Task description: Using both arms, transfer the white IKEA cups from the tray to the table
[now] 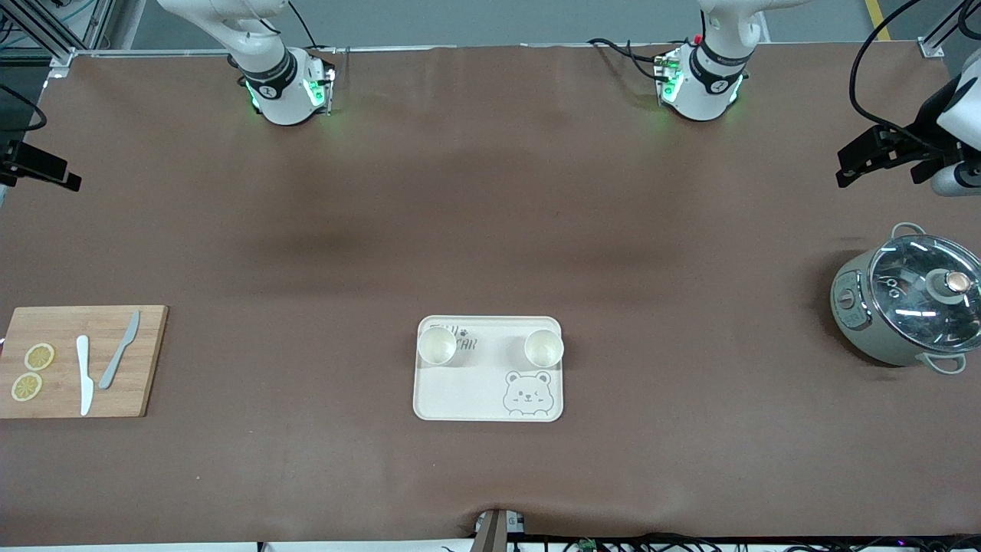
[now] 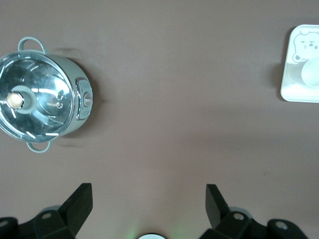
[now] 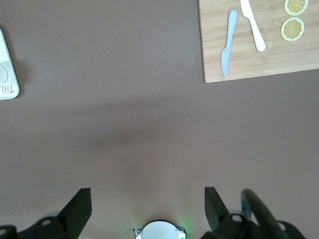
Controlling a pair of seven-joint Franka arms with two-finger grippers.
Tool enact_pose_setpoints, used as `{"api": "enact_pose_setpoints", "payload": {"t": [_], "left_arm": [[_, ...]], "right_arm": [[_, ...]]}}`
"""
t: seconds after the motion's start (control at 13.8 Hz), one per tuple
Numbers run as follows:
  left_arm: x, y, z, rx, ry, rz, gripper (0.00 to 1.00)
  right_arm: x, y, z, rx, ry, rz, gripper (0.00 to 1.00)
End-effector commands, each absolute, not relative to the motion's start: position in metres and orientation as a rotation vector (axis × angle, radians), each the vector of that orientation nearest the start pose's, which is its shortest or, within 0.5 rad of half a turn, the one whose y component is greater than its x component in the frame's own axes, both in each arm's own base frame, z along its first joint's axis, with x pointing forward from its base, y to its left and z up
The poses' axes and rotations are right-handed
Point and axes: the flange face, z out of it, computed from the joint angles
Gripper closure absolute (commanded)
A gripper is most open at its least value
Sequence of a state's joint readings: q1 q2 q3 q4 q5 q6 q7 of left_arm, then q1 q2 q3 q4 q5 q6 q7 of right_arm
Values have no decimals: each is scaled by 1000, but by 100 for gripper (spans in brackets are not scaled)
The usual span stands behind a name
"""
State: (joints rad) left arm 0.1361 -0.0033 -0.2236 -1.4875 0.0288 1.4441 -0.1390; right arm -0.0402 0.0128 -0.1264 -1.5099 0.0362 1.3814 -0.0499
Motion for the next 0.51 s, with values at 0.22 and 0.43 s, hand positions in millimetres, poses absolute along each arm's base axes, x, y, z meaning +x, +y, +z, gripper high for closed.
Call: {"api": "enact_pose_setpoints", "payload": {"t": [0.22,0.43], "left_arm": [[565,-87,613,-3124,-203,103,0],[578,-123,587,-3124,-261,104,0]], "right_arm": [[528,-85,632,-3059,184,213,0],[528,-85,632,-3059,184,213,0]]}}
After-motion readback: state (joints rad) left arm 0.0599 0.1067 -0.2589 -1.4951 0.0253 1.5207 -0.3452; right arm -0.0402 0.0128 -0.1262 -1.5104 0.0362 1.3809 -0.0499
